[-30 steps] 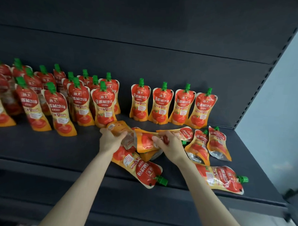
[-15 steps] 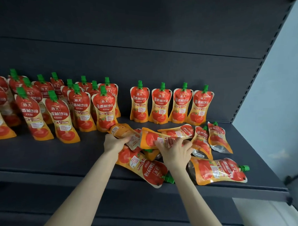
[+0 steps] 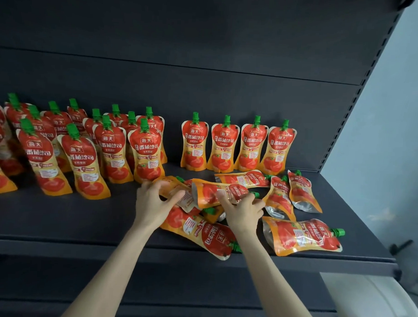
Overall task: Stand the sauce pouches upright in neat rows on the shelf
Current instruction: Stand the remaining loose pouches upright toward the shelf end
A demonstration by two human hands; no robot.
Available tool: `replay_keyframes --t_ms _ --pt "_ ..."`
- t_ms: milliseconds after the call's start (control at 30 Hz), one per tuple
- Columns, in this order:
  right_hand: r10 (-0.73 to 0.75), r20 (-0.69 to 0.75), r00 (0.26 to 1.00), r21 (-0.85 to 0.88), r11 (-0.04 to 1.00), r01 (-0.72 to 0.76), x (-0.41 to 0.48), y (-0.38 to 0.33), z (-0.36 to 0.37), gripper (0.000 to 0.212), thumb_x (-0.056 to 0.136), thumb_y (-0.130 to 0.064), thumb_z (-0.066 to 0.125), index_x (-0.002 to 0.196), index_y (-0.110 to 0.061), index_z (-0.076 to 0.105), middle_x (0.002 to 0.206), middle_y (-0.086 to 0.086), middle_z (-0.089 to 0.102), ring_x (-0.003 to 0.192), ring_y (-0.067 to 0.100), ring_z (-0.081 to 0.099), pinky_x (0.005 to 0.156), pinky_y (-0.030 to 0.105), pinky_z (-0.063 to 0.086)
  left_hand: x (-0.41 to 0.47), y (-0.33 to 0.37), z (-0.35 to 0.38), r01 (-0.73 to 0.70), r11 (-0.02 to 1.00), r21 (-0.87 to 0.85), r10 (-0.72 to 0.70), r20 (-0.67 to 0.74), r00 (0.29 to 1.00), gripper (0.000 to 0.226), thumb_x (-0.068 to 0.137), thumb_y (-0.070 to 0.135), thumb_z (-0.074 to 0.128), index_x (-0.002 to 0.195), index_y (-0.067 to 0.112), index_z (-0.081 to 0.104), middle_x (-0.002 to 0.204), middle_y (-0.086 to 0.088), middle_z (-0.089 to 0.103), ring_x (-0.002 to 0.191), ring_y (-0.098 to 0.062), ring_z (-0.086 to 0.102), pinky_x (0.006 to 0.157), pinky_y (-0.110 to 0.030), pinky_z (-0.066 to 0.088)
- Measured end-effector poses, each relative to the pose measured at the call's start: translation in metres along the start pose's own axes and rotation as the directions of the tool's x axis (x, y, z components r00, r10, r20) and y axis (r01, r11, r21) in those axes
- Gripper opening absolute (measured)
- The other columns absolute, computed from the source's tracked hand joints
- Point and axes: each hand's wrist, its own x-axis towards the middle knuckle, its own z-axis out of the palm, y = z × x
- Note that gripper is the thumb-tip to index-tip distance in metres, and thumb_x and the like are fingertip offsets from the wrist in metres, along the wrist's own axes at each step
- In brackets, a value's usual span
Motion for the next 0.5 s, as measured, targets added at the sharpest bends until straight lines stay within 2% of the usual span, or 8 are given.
replay_keyframes --t_ms 100,233,300,367,433,500 --pt "0.061 -0.009 0.998 0.107 0.992 -0.059 -0.002 -0.004 0.005 0.085 0.072 -0.057 0.069 0.123 0.0 0.032 0.132 0.021 0.028 0.117 0.043 0.041 0.091 0.043 0.041 0.006 0.002 -0.002 -0.092 0.988 -0.123 0.112 0.166 0.98 0.069 0.068 0.075 0.051 0.117 0.026 0.058 0.124 0.003 0.054 0.122 -0.016 0.044 0.103 -0.041 0.039" --pt "0.129 -0.019 0.991 0.291 0.949 -0.118 -0.006 -0.006 0.01 0.084 0.072 -0.036 0.078 0.127 0.002 0.027 0.134 0.021 0.024 0.107 0.04 0.047 0.079 0.036 0.042 0.015 0.021 0.014 -0.081 0.987 -0.139 0.126 0.348 0.929 0.087 0.07 0.08 0.046 0.135 0.022 0.045 0.134 0.002 0.053 0.126 -0.016 0.046 0.107 -0.041 0.036" --pt "0.118 -0.038 0.992 0.349 0.932 -0.098 -0.007 -0.003 0.012 0.085 0.072 -0.029 0.079 0.132 0.001 0.025 0.138 0.021 0.021 0.11 0.04 0.047 0.082 0.037 0.042 0.022 0.029 0.021 -0.053 0.992 -0.113 0.094 0.405 0.91 0.088 0.074 0.074 0.045 0.141 0.018 0.035 0.14 -0.001 0.047 0.129 -0.019 0.043 0.107 -0.041 0.036" --pt "0.105 -0.049 0.993 0.398 0.914 -0.076 -0.006 -0.003 0.013 0.089 0.072 -0.025 0.08 0.135 0.0 0.023 0.141 0.019 0.02 0.119 0.038 0.043 0.092 0.04 0.042 0.032 0.037 0.024 -0.029 0.999 -0.024 0.036 0.436 0.899 0.082 0.083 0.065 0.045 0.145 0.014 0.027 0.145 -0.004 0.04 0.132 -0.023 0.04 0.107 -0.039 0.035" --pt "0.104 -0.058 0.993 0.432 0.899 -0.069 -0.004 -0.003 0.014 0.092 0.071 -0.025 0.08 0.138 0.0 0.022 0.142 0.019 0.02 0.125 0.037 0.039 0.1 0.041 0.04 0.042 0.047 0.024 0.003 1.0 0.025 -0.015 0.481 0.876 0.078 0.087 0.059 0.046 0.144 0.009 0.027 0.147 -0.008 0.037 0.132 -0.025 0.039 0.106 -0.038 0.035" --pt "0.107 -0.068 0.992 0.458 0.887 -0.064 -0.004 -0.004 0.015 0.089 0.073 -0.025 0.079 0.139 -0.001 0.024 0.142 0.018 0.019 0.125 0.036 0.04 0.102 0.04 0.04 0.046 0.054 0.026 0.026 0.999 0.04 -0.043 0.508 0.861 0.073 0.087 0.053 0.052 0.141 0.007 0.033 0.145 -0.01 0.038 0.129 -0.025 0.041 0.103 -0.037 0.038"
